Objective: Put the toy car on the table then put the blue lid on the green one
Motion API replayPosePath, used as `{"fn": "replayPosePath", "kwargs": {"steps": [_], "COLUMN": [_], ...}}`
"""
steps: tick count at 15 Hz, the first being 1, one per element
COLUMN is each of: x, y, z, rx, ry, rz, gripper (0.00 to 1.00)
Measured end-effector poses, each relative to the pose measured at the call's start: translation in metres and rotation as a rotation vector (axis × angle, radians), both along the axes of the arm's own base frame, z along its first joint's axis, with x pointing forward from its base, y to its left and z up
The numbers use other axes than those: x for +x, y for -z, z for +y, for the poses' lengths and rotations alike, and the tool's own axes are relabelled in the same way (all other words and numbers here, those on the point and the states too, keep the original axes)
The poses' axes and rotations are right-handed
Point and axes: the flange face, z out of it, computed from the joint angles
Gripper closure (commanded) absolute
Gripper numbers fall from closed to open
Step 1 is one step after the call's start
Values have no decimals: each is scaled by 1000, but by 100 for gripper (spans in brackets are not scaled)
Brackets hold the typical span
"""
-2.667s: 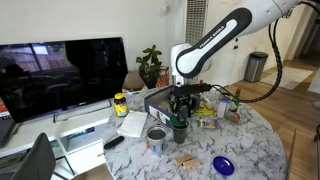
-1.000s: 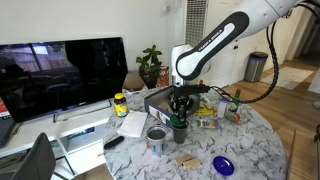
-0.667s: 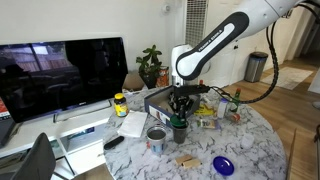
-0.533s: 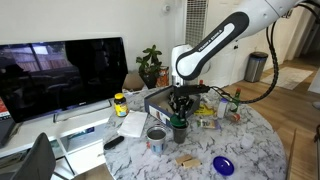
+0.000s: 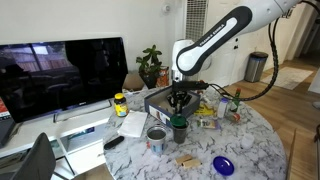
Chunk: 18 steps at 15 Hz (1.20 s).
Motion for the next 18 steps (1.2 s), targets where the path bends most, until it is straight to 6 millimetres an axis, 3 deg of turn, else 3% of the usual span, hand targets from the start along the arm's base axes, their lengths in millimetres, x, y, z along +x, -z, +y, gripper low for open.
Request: {"fn": "replayPosePath", "kwargs": {"steps": [3,6,11,15,16,18], "x": [-10,-43,-100,-126,-129,-133], "y": [-37,-43,13,49,54,62], "z": [-8,-23,-47,-62,-67,-75], "rx": [43,73,94,91,89,93], "ry": [-10,-70,-157,-159,-150,-126], "rz": [-38,28,180,246,250,263], "gripper": [93,93,93,93,73,73]}}
